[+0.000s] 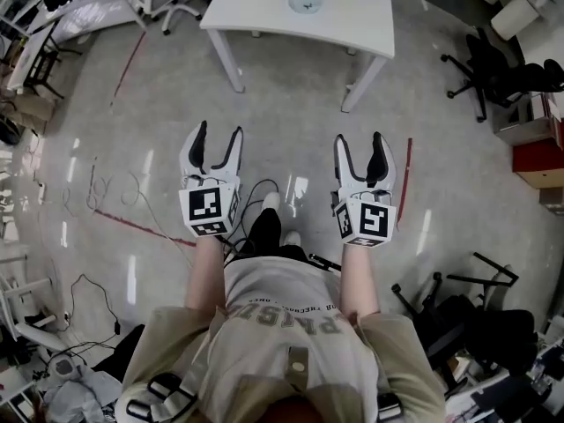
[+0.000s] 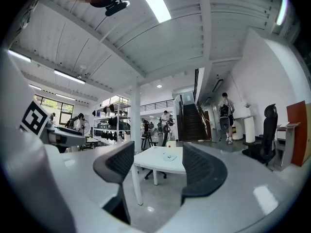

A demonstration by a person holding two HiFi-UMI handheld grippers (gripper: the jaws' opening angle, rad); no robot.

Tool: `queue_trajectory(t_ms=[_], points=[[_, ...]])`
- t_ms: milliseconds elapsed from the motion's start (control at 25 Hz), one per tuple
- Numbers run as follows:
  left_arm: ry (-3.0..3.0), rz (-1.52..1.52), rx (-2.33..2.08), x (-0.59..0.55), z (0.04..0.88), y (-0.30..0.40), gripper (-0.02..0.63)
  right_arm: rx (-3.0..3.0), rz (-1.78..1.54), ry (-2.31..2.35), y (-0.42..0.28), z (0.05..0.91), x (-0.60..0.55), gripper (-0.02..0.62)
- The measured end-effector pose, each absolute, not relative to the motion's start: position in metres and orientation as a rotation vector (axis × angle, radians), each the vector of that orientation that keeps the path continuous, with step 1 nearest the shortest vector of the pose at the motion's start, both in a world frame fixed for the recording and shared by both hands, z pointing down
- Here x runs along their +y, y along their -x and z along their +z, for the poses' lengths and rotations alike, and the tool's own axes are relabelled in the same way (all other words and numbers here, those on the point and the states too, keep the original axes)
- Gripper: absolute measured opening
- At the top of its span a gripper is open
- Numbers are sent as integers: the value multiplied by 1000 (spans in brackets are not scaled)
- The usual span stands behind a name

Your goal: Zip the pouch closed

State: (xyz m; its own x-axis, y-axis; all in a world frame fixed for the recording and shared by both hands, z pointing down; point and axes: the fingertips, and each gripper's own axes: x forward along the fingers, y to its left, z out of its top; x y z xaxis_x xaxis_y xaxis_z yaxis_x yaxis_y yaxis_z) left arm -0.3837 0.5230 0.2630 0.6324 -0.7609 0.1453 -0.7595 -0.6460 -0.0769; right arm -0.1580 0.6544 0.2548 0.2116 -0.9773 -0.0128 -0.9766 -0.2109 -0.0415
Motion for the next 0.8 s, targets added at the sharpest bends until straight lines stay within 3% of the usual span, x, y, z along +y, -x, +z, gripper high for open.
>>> queue_trajectory(t_ms=[800], points=[[2887,-196,1182,316,252,337,284,1836,-4,2557,110,256,480,284]])
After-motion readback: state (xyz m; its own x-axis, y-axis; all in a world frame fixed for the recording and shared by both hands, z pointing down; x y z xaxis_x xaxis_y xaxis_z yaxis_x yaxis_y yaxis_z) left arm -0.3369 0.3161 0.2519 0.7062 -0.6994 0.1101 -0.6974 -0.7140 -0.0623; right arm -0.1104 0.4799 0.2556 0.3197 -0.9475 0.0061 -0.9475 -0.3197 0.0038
